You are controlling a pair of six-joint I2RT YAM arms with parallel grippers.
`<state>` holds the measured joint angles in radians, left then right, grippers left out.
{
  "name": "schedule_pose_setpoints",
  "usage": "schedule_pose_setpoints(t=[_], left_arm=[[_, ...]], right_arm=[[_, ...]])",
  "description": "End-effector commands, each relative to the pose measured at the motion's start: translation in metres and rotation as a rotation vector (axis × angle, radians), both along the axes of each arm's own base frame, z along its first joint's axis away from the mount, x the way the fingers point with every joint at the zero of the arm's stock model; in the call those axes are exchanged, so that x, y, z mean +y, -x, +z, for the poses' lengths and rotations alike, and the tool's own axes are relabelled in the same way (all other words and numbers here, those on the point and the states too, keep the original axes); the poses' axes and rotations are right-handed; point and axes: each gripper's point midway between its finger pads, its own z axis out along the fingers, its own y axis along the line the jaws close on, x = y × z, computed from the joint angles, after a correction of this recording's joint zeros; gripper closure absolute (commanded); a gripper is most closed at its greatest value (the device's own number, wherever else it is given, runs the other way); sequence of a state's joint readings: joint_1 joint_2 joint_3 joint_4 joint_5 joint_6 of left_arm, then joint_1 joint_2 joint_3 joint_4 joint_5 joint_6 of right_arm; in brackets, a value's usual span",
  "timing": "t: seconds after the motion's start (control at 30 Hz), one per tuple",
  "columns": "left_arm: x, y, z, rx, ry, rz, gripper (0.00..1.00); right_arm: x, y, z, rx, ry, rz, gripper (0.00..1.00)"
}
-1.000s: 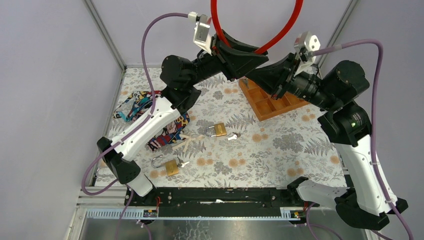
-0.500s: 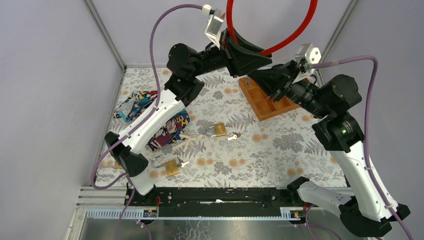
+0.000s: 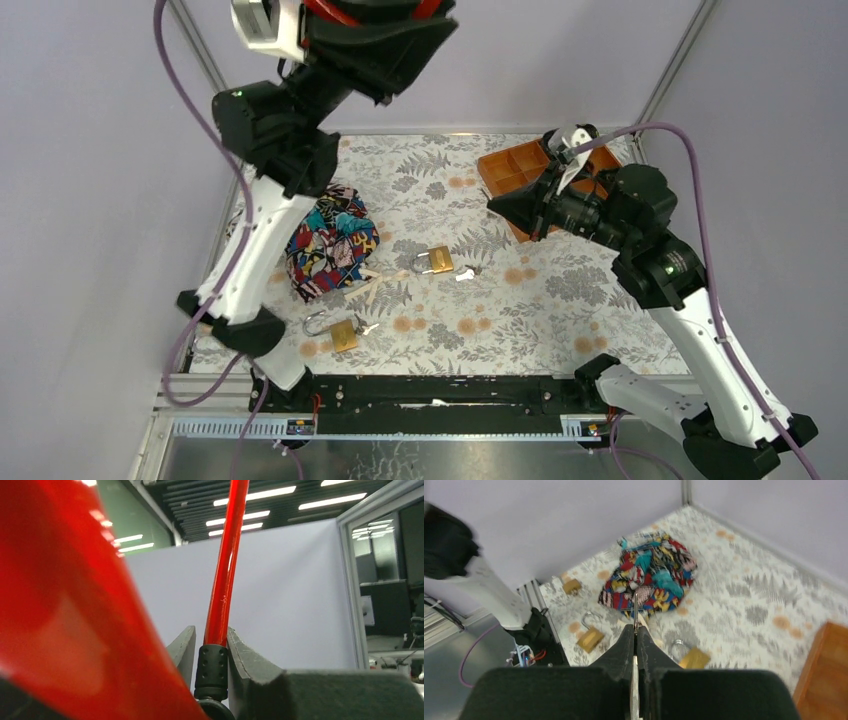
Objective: Lock with the key
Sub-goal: Place the key at the center of the board.
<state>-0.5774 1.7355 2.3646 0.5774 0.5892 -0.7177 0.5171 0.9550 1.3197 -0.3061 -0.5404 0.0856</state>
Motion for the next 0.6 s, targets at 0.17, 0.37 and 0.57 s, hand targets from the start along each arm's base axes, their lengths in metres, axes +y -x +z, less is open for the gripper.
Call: schedule_pose_setpoints(t=[0.17,0.37,0.57], left_arm=[[-0.028,-0.036,-0.186,0.315,-0.367,0.089,1.00],[-0.024,-0.019,-0.279,0.443,-0.472,0.110,1.00],[-0.025,-0.015,-0.360,0.621,-0.549,0.103,1.00]], right_arm=[[-0.024,0.013,-0.231,0.838,0.207,-0.284,1.00],[-0.052,0.038,-0.336,1.107,0.244,-0.460,1.00],[-0.089,0.046,-0.389,1.258,0.265,-0.596,1.00]])
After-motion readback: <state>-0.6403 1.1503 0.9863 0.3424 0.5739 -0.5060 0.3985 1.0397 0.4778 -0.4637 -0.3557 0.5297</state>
